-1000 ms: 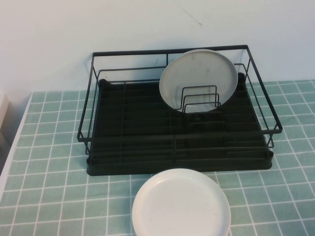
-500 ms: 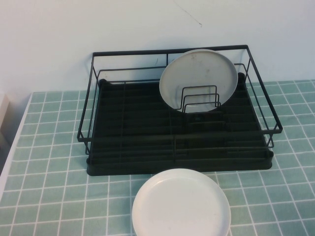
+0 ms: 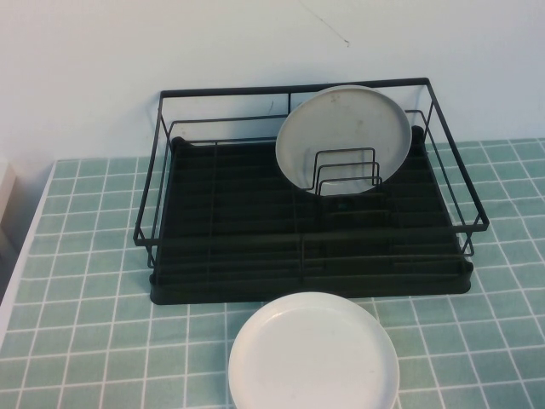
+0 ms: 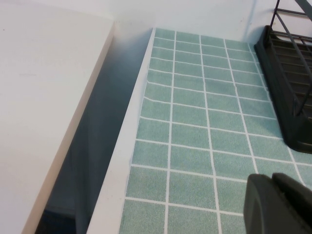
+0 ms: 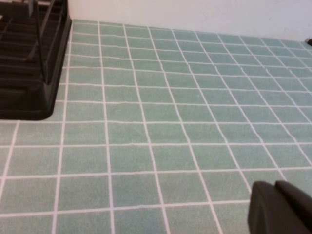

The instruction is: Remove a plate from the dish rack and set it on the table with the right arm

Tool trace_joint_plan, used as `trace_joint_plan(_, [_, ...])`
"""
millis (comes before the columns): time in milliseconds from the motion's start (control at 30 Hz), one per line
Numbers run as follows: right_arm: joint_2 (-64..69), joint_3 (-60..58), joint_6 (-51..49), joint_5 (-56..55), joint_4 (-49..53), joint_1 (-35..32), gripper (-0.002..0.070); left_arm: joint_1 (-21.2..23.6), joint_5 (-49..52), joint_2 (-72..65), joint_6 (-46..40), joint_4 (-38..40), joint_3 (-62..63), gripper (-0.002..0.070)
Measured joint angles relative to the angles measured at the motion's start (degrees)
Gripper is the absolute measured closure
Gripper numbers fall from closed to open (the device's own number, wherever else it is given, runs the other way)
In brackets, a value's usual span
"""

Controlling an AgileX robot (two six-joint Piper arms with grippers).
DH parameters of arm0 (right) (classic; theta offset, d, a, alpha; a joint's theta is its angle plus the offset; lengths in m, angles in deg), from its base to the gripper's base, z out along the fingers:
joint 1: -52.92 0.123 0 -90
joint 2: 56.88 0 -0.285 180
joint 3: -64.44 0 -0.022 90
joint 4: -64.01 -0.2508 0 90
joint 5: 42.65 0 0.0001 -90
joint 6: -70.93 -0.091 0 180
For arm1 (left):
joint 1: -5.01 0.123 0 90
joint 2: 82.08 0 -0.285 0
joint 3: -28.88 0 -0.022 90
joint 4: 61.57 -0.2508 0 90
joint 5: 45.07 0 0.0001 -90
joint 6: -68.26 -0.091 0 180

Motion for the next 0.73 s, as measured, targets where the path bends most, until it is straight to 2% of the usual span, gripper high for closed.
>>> trace_joint_plan(733, [0.0, 0.0, -0.6, 0.0, 0.0, 0.0, 0.0676, 0.0, 0.0, 0.0, 0.0, 0.0, 0.0, 0.0678])
